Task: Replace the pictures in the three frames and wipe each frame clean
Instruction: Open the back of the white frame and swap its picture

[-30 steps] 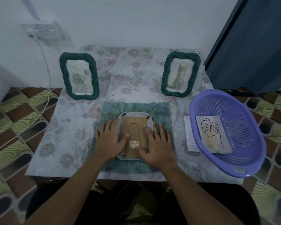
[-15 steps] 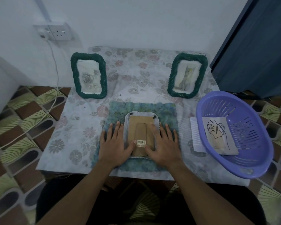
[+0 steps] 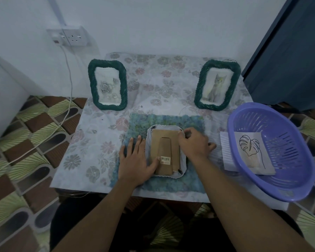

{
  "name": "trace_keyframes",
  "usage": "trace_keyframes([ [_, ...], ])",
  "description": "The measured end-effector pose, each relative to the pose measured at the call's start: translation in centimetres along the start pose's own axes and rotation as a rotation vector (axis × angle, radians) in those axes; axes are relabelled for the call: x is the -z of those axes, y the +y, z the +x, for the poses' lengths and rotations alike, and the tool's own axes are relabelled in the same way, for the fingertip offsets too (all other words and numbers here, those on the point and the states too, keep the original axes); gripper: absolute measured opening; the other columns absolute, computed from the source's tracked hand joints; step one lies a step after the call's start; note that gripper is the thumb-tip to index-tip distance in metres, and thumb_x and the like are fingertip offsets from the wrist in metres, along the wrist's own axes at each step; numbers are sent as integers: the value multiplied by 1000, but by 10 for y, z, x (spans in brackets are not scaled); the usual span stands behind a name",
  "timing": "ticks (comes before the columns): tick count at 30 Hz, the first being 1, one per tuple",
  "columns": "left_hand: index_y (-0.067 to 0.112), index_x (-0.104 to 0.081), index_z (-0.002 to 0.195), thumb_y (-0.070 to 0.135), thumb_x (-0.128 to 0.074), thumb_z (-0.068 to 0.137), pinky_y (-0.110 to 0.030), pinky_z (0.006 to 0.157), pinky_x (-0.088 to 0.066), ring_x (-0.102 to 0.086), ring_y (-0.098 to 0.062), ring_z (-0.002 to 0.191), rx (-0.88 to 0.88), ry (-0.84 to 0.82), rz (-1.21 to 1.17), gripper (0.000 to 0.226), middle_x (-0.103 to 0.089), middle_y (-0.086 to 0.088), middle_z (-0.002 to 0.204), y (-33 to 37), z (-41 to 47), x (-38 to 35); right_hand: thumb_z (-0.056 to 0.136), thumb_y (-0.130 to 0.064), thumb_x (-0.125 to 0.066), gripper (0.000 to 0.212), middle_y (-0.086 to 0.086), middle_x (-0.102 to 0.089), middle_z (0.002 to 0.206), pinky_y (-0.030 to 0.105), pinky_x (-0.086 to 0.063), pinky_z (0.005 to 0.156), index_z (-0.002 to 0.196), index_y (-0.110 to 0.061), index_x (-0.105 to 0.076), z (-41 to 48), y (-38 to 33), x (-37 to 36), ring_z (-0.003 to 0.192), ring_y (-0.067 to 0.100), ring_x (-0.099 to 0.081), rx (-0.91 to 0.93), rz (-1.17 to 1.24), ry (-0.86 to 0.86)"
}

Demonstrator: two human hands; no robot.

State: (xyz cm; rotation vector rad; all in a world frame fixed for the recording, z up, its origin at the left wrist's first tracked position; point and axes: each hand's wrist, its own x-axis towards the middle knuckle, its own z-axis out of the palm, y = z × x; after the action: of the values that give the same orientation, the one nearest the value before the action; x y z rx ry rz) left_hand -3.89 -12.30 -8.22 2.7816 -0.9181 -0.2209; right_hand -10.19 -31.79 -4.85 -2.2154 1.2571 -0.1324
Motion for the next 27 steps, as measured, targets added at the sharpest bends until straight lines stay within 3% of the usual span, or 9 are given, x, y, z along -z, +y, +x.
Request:
trace_keyframes([
  [9,21,-15,157,79,-18,87,-50,121,-2,3,-18,152,-1,-1,4,92,-6,5,166,0,0,1,91,-55,-58,21,1,-65,113,47,-25,95,98,-35,-64,17,-10,-1,122,29,-42,-147,-14,-43],
  [13,21,-16,157,81,-13,84,-50,121,-2,3,-18,152,-1,-7,11,94,-6,5,166,0,1,0,98,-45,-53,10,-1,-63,120,48,-26,95,94,-37,-58,14,-12,-1,123,29,-39,-121,-24,-40],
  [19,21,-17,156,80,-18,86,-50,121,-3,1,-19,152,1,2,14,92,-9,5,165,0,0,1,101,-43,-48,11,-3,-62,123,51,-25,100,95,-39,-57,13,-9,-2,126,28,-38,-88,-37,-34],
  [23,21,-19,156,80,-17,85,-50,121,-4,0,-19,152,0,6,6,93,-10,4,165,0,0,1,102,-41,-43,18,0,-59,127,48,-24,99,107,-36,-60,12,-6,-1,126,29,-38,-59,-43,-59],
  [27,20,-20,156,77,-25,88,-50,121,-6,-1,-19,152,-5,12,4,89,-11,4,165,0,0,0,100,-40,-41,36,4,-50,140,50,-20,106,132,-25,-49,1,-3,-4,135,28,-33,48,-96,-67],
])
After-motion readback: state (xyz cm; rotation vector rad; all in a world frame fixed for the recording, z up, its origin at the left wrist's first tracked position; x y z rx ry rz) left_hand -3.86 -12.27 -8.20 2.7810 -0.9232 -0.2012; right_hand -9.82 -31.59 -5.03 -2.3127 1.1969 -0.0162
